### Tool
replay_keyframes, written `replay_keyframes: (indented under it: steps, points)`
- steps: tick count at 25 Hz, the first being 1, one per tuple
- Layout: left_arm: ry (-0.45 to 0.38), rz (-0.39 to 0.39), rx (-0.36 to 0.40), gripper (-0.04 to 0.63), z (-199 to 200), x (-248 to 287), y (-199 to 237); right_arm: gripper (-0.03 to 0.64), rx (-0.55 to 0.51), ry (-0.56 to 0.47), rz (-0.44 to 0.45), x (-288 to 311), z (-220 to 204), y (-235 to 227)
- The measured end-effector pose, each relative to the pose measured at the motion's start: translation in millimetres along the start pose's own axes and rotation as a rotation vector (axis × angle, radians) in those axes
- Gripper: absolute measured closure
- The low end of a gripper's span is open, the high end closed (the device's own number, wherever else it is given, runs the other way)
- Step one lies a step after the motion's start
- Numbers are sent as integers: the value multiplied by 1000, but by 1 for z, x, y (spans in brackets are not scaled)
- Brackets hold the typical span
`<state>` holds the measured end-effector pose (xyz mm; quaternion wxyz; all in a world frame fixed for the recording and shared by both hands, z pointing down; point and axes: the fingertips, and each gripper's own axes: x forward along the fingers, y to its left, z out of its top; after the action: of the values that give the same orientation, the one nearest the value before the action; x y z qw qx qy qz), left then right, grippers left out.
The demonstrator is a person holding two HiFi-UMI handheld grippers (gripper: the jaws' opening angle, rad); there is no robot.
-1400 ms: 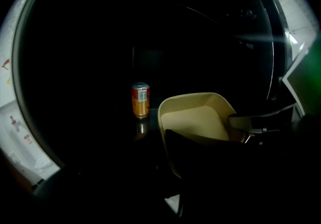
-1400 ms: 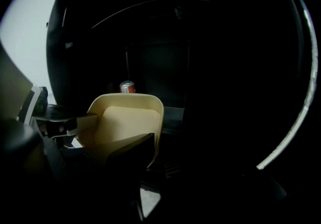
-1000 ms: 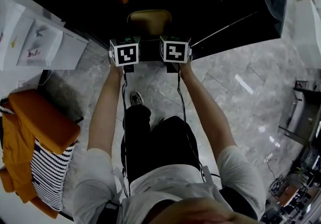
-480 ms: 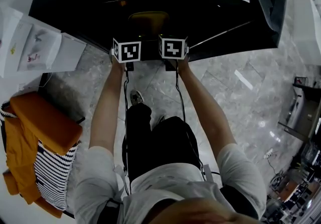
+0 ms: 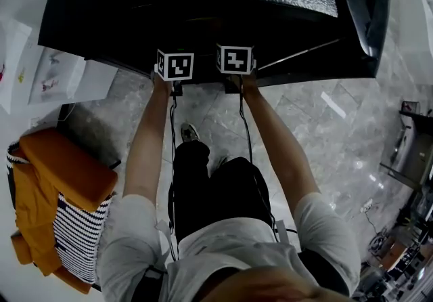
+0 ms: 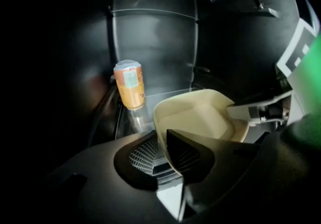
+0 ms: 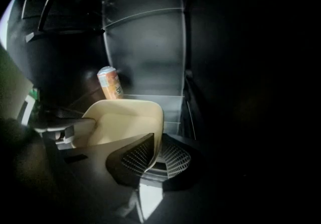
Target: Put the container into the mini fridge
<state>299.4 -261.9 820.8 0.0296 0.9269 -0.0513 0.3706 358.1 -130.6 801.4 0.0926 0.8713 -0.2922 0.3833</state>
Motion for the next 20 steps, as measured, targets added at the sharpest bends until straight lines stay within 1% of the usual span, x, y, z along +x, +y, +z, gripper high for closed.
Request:
replay_keyframes:
  steps: [4, 7, 11, 13, 14, 18, 20]
  points:
    - [-18, -22, -61, 544, 3, 3, 1, 558, 3, 4, 15, 4, 0, 0]
    - [-29, -11, -54, 534, 6, 7, 4, 558, -6, -10, 4, 4, 4, 0]
    - [-24, 19, -47, 531, 5, 8, 8, 541, -60, -30, 3, 0, 7, 6]
    - [-43, 39, -47, 506, 13, 6, 12, 470, -80, -57, -5, -5, 15, 7]
    - [-55, 48, -47, 494, 17, 5, 15, 454, -85, -72, -12, -6, 19, 7]
    - [-78, 61, -31, 486, 30, -3, 17, 451, -80, -109, -31, -12, 32, 5]
    - [-86, 75, -21, 486, 34, -11, 16, 451, -69, -112, -24, -16, 33, 5]
